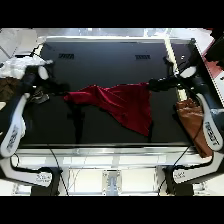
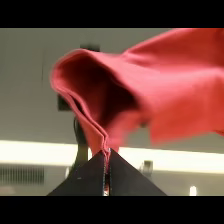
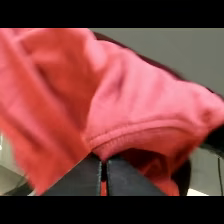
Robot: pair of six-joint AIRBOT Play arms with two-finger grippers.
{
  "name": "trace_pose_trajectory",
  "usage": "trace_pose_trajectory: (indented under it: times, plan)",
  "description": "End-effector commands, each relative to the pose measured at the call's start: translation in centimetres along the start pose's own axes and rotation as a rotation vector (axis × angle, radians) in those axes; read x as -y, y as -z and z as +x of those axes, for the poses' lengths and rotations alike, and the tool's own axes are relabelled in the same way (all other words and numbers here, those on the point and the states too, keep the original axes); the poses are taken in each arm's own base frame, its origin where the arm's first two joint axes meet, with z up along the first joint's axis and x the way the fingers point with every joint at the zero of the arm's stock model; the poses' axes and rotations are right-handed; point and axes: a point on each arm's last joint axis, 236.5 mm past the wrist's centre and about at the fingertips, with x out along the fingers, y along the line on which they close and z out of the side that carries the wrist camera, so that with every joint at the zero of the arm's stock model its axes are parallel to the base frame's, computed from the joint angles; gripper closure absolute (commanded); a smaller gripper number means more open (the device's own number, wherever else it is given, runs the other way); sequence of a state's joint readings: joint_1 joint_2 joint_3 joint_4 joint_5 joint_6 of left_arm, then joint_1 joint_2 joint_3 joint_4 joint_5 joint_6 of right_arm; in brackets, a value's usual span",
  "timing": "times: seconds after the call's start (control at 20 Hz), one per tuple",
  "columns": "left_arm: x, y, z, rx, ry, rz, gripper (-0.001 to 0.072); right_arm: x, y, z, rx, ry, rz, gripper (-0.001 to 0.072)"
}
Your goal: Fold the shirts.
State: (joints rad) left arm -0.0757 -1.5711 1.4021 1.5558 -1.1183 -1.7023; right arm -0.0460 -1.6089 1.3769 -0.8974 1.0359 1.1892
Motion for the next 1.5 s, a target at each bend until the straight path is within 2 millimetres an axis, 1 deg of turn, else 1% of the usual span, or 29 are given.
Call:
trace_pose_trajectory:
  times: [0.0,0.05,0.1,0.15,0.2,0.25,0.3,0.35,0.4,0.45,0.5,0.55,0.6,0.65,0.7,0.75,0.8,0.85,0.9,0.95,1.05,1.1,1.15,1.25,1.3,1.35,1.45]
  plan:
    - [0.7,0.0,5.6,-0.025,-0.006,-0.024,0.0558,3.0,-2.6,3.5,0.109,0.081,0.037,0.0384]
    - [0.8,-0.9,5.3,0.015,0.0,-0.026,0.0454,3.2,-4.1,2.4,0.149,0.091,0.023,0.0239]
    - [0.5,-2.3,4.3,0.071,0.007,-0.035,0.0414,3.1,-5.6,0.8,0.183,0.096,0.009,0.0233]
    - [0.1,-3.6,2.9,0.13,0.012,-0.046,0.0414,3.2,-7.1,-1.3,0.214,0.109,-0.014,0.0234]
    - [-0.5,-4.9,0.9,0.195,0.017,-0.059,0.0414,3.7,-8.3,-3.7,0.238,0.138,-0.04,0.0236]
    - [-1.1,-6.2,-1.7,0.264,0.02,-0.074,0.0414,4.7,-9.1,-6.6,0.262,0.187,-0.054,0.0252]
    - [-1.8,-7.1,-4.3,0.327,0.022,-0.089,0.0414,6.0,-9.2,-9.6,0.28,0.242,-0.043,0.026]
    - [-2.5,-7.8,-7.1,0.389,0.023,-0.102,0.0414,7.2,-8.4,-11.9,0.267,0.277,-0.026,0.0258]
    - [-3.1,-8.3,-9.9,0.449,0.024,-0.116,0.0414,8.2,-6.4,-13.7,0.206,0.288,-0.006,0.0257]
    - [-3.7,-8.6,-12.5,0.499,0.023,-0.127,0.0414,8.9,-3.7,-14.6,0.119,0.272,0.017,0.0256]
    - [-4.1,-8.6,-14.5,0.537,0.023,-0.134,0.0414,9.6,-1.1,-15.0,0.048,0.249,0.042,0.0256]
    - [-4.3,-8.5,-16.2,0.569,0.024,-0.137,0.0414,10.1,0.9,-14.7,0.007,0.219,0.095,0.0254]
    - [-4.2,-8.3,-17.4,0.583,0.027,-0.137,0.0414,9.9,2.7,-13.9,-0.024,0.156,0.151,0.0246]
    - [-3.6,-7.7,-18.0,0.574,0.037,-0.132,0.0414,9.3,4.7,-12.4,-0.064,0.078,0.177,0.0237]
    - [-3.2,-6.9,-18.0,0.549,0.04,-0.123,0.0414,8.9,6.2,-10.8,-0.086,0.025,0.189,0.0218]
    - [-2.6,-6.2,-17.7,0.518,0.043,-0.113,0.0414,8.8,7.4,-9.0,-0.081,-0.014,0.218,0.0216]
    - [-2.2,-5.6,-17.3,0.488,0.044,-0.105,0.0413,8.8,8.1,-7.4,-0.051,-0.048,0.277,0.0216]
    - [-1.8,-5.0,-16.7,0.464,0.047,-0.096,0.0413,9.2,9.0,-5.9,-0.025,-0.062,0.329,0.0216]
    - [-1.4,-4.3,-15.9,0.436,0.048,-0.088,0.0414,9.9,10.1,-4.8,-0.007,-0.058,0.389,0.0216]
    - [-1.0,-3.6,-14.9,0.408,0.049,-0.079,0.0413,10.3,11.4,-3.7,-0.005,-0.06,0.424,0.0216]
    - [-0.1,-2.5,-13.3,0.373,0.055,-0.059,0.0414,10.0,13.7,-1.8,-0.035,-0.096,0.469,0.0216]
    - [0.5,-2.2,-12.8,0.367,0.06,-0.047,0.0414,9.8,14.2,-1.0,-0.043,-0.123,0.496,0.0216]
    - [1.1,-2.1,-12.4,0.365,0.067,-0.034,0.0413,9.6,13.9,-0.6,-0.029,-0.155,0.514,0.0216]
    - [2.1,-2.1,-12.3,0.372,0.079,-0.013,0.0414,9.1,11.3,-0.4,0.07,-0.224,0.554,0.0217]
    - [2.4,-2.1,-12.3,0.376,0.082,-0.008,0.0414,9.2,10.4,-0.4,0.105,-0.227,0.574,0.0218]
    - [2.6,-2.0,-12.3,0.375,0.084,-0.004,0.0413,9.5,10.1,-0.2,0.121,-0.212,0.58,0.0218]
    - [2.6,-2.0,-12.2,0.373,0.084,-0.004,0.0414,9.9,10.2,0.1,0.12,-0.192,0.588,0.0218]
